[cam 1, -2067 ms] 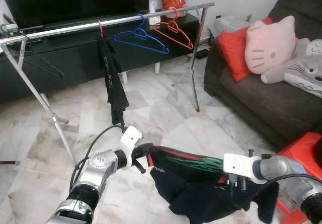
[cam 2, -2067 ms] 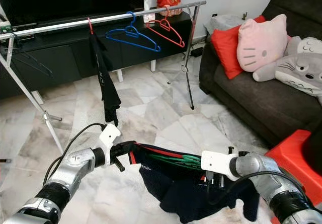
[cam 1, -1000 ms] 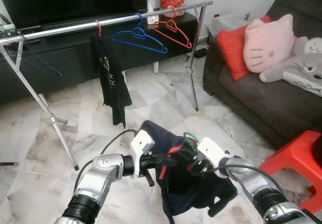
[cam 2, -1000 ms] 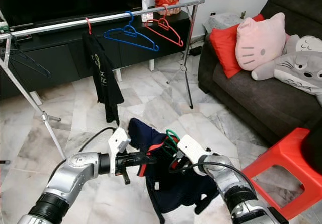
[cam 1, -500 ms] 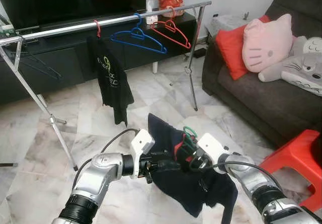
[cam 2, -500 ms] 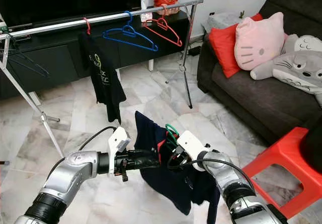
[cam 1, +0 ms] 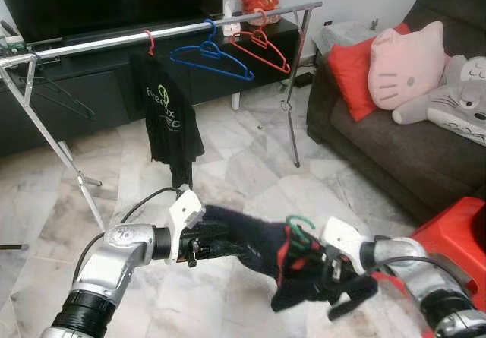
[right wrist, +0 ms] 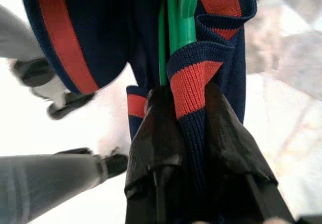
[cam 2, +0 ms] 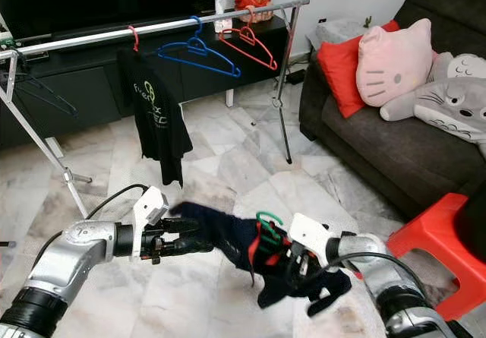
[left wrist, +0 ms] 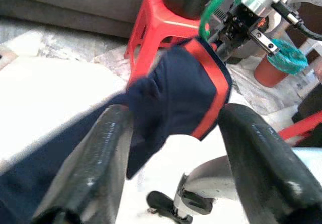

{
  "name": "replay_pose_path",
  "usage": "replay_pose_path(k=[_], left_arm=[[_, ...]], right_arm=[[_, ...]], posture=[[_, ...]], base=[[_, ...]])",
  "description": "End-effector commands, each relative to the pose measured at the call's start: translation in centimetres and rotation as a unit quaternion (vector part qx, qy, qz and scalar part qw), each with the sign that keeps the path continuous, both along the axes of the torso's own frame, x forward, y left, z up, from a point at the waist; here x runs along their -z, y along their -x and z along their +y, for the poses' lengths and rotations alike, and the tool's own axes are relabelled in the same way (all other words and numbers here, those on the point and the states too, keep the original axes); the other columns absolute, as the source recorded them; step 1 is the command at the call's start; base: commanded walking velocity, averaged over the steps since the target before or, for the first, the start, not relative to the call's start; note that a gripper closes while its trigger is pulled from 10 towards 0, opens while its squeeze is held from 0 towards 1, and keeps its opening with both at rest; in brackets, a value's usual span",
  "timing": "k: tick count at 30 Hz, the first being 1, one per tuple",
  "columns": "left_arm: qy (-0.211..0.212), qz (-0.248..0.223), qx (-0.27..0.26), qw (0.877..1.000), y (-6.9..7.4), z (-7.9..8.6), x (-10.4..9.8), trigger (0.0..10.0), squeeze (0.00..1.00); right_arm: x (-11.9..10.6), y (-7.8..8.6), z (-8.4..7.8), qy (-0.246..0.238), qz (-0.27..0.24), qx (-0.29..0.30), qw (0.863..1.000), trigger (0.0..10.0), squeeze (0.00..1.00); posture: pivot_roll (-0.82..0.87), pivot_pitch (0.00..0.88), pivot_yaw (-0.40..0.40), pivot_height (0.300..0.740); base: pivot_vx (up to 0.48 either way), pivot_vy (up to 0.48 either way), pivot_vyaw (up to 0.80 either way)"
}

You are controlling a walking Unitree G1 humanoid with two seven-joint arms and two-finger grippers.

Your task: Hang hanger

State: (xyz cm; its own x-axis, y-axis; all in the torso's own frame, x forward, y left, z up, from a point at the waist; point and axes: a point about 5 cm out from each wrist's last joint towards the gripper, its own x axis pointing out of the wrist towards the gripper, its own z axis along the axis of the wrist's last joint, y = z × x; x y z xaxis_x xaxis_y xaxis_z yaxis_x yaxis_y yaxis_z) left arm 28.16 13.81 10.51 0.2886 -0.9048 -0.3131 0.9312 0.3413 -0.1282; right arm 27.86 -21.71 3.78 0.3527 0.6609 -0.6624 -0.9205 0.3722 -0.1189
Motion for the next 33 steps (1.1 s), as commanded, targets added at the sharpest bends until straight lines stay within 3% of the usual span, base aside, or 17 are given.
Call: replay_pose_path(k=[1, 6, 7, 13, 21, 28, 33], left_arm=[[-0.007, -0.021, 0.024, 0.999, -0.2, -0.3, -1.0, 10.0, 1.0], [-0.016, -0.037, 0.071, 0.997, 0.1, -1.5, -1.6, 10.0, 1.0], [-0.023, -0.043, 0.085, 0.995, 0.2, -1.9, -1.5, 10.0, 0.0], [-0.052, -0.052, 0.103, 0.992, 0.2, -2.5, -0.8, 10.0, 0.0], [-0.05, -0.054, 0.103, 0.992, -0.1, -3.5, -0.3, 10.0, 0.0], [-0.056, -0.034, 0.126, 0.99, 0.4, -3.5, 0.4, 10.0, 0.0], [-0.067, -0.022, 0.113, 0.991, 0.4, -3.3, 1.4, 10.0, 0.0]], right_arm=[[-1.0, -0.2, 0.0, -0.013, -0.016, -0.025, 0.999, 0.0, 0.0], [-1.3, 0.3, 0.7, -0.035, 0.001, -0.075, 0.997, 0.0, 0.0], [-1.3, 0.3, 1.1, -0.037, 0.002, -0.085, 0.996, 0.0, 0.0], [-1.5, 0.3, 2.1, -0.046, 0.008, -0.114, 0.992, 0.0, 0.0], [-2.1, 0.0, 3.6, -0.054, 0.01, -0.154, 0.987, 0.0, 0.0], [-2.4, -0.4, 4.2, -0.053, 0.006, -0.162, 0.985, 0.0, 0.0], [-2.7, -0.8, 4.6, -0.056, -0.001, -0.161, 0.985, 0.0, 0.0]], posture=[[-0.13, 0.0, -0.039, 0.74], [-0.13, 0.0, -0.039, 0.74], [-0.12, 0.0, -0.039, 0.74], [-0.12, 0.0, -0.036, 0.74], [-0.13, 0.0, -0.038, 0.74], [-0.13, 0.0, -0.041, 0.74], [-0.13, 0.0, -0.039, 0.74]], base=[[0.0, 0.0, 0.0], [0.0, 0.0, 0.0], [0.0, 0.0, 0.0], [0.0, 0.0, 0.0], [0.0, 0.0, 0.0], [0.0, 0.0, 0.0], [0.0, 0.0, 0.0]])
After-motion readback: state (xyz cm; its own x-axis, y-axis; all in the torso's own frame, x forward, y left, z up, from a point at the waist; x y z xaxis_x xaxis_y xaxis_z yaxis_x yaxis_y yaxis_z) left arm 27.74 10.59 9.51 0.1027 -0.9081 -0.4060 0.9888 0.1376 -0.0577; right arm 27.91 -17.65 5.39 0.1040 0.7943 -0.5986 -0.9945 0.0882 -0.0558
